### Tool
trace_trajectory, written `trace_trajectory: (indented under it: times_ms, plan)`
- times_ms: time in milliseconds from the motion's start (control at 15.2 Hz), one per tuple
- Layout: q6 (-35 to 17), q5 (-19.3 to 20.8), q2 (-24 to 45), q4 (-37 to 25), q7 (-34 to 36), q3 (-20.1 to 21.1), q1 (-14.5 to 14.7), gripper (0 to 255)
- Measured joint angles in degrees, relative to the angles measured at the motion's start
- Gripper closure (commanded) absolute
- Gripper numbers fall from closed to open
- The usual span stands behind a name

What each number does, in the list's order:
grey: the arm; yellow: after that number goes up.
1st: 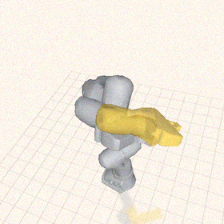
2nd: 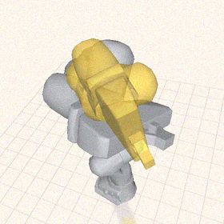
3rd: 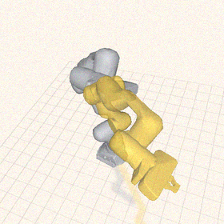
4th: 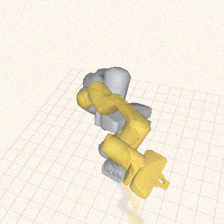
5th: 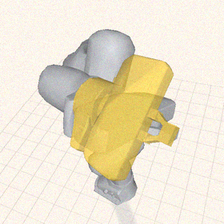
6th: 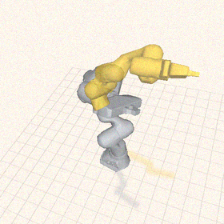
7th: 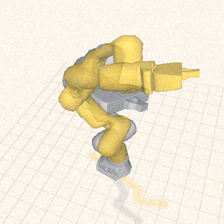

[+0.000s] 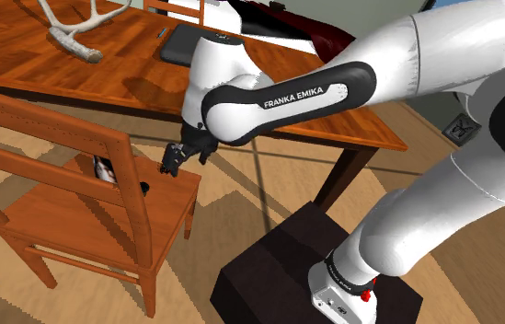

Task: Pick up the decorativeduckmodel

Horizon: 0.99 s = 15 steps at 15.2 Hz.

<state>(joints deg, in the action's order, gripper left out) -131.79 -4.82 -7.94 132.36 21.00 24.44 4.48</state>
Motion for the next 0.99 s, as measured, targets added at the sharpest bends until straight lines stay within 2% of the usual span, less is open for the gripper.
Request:
trace_trajectory:
  times_ms: [264,594,990]
  plan:
    - [-4.21,6.60,8.21,-4.78,6.36,2.59,0.80,0]
    - [-6.49,16.41,18.67,-12.90,14.54,3.12,3.83,0]
    - [-9.73,19.86,22.37,-13.02,17.04,2.11,4.92,0]
